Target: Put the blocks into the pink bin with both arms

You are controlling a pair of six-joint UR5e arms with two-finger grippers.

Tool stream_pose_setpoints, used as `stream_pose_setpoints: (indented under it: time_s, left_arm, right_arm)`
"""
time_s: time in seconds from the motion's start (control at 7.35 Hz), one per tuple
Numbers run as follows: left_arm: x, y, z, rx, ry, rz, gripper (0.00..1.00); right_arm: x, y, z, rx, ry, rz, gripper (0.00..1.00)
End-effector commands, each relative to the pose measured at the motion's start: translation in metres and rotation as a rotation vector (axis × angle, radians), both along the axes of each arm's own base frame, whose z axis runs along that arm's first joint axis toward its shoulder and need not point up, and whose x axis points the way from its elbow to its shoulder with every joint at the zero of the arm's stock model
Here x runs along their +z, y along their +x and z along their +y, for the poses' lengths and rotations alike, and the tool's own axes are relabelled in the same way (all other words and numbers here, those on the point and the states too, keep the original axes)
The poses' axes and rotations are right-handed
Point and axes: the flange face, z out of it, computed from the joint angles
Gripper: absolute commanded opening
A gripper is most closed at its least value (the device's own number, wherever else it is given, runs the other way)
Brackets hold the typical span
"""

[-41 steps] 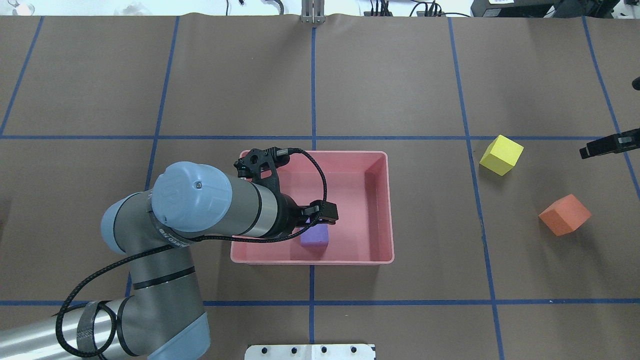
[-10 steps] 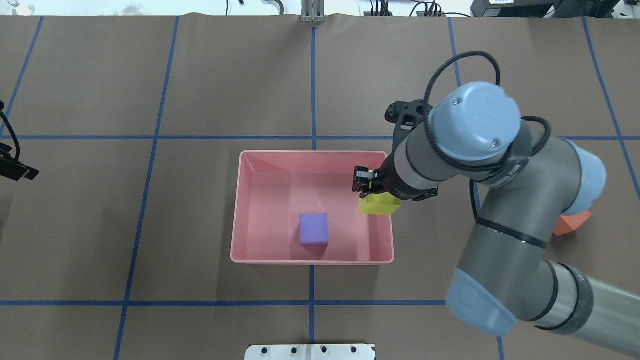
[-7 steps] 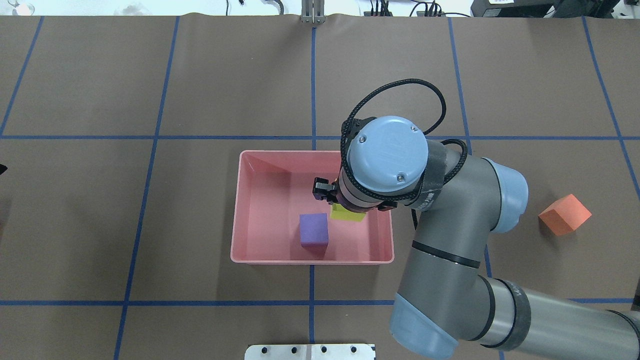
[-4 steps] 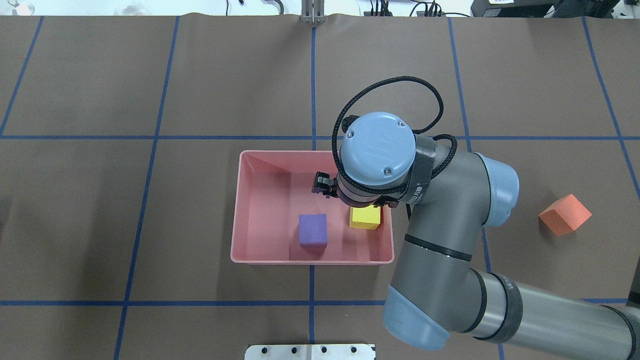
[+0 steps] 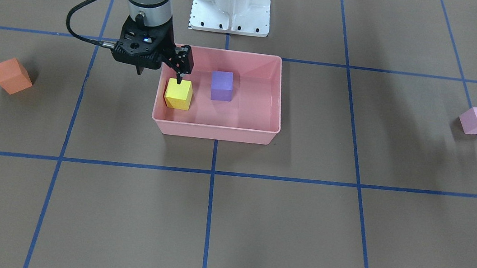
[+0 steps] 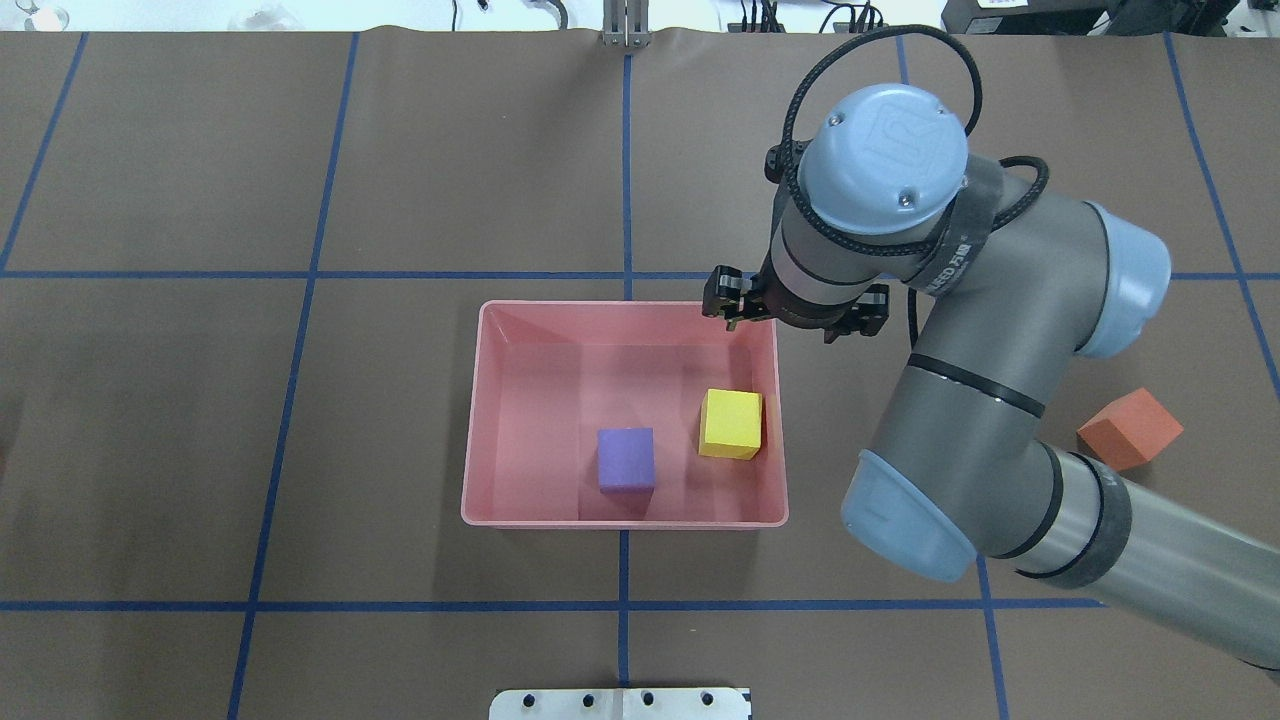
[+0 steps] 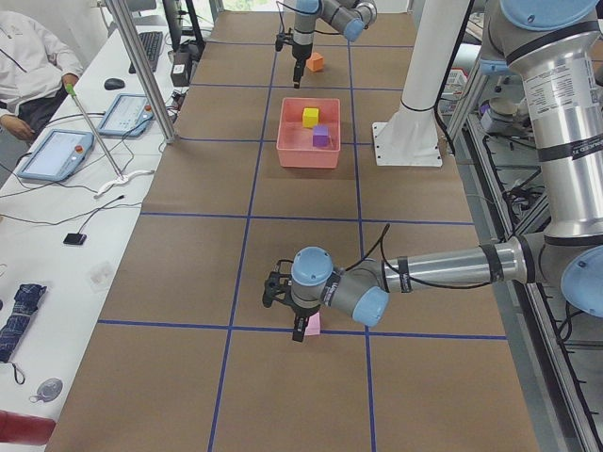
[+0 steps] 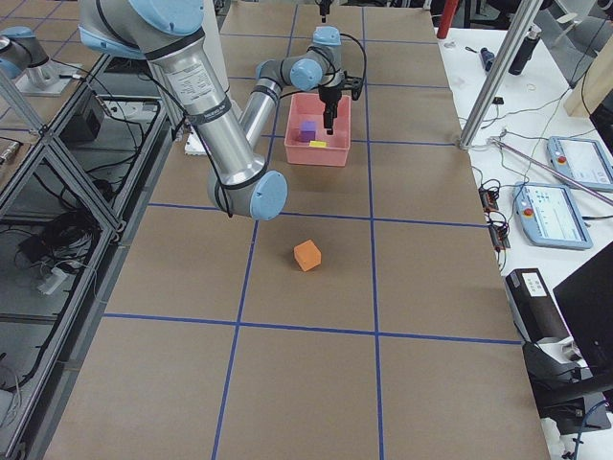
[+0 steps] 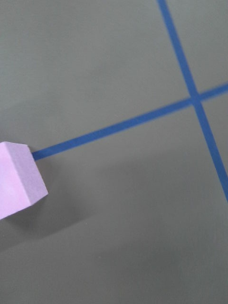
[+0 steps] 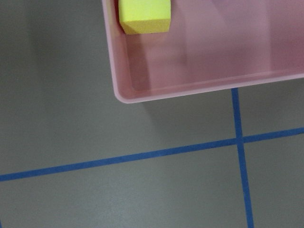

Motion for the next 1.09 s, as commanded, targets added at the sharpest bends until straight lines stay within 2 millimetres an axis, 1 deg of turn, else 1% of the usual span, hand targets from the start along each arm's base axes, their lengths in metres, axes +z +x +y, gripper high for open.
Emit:
stream_pose_setpoints:
  time_s: [0.0,0.14,0.41,0.82,0.95]
  left_arm:
    - [0.006,-0.001,0.011,-0.140,-0.115,0.037,1.00]
    - [0.005,0.000,0.011,-0.170,-0.137,0.047,1.00]
    - [0.004,0.001,0.009,-0.179,-0.146,0.050,1.00]
    - [0.006,0.018,0.008,-0.150,-0.159,0.043,1.00]
    - [0.006,0.027,0.002,-0.134,-0.155,0.040,1.00]
  right_arm:
    - [0.011,0.020,-0.004,-0.020,0.013,0.001,1.00]
    - [0.011,0.020,-0.004,-0.021,0.012,0.000,1.00]
    - [0.019,0.020,-0.004,-0.024,0.010,0.009,1.00]
    - [0.024,0.021,-0.004,-0.026,0.010,0.018,1.00]
    - [0.025,0.022,-0.004,-0.026,0.011,0.018,1.00]
